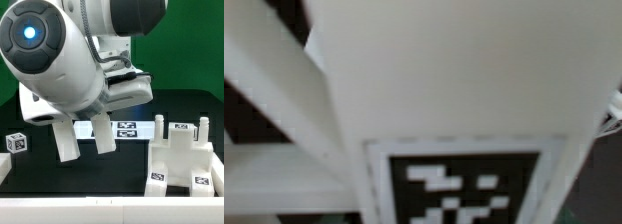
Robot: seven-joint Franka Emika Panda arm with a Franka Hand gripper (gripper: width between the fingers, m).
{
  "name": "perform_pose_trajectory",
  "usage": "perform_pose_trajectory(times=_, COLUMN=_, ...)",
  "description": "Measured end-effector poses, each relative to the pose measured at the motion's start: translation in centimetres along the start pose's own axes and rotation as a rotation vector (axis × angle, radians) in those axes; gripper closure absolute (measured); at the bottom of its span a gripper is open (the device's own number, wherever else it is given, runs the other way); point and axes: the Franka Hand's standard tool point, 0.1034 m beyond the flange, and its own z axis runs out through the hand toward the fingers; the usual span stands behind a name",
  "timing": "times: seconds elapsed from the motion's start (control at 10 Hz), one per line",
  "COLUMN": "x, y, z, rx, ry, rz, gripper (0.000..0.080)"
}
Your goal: Assemble chair
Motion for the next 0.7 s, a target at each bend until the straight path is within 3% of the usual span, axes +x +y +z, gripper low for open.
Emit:
perform_pose_trajectory(times=0.2, x=0.0, y=0.0, z=0.1, rx=-0.008, ry=-0.007, rz=-0.003, gripper=0.0515)
perform_pose_trajectory(times=0.4, x=-1.6, y=0.3, z=-0.2, rx=-0.127, ry=-0.107, rz=0.036, gripper=0.0515)
perform_pose_trajectory(times=0.7, x=-1.3, y=0.2, z=-0.2, rx=-0.132, ry=-0.102, rz=-0.005, gripper=0.0515)
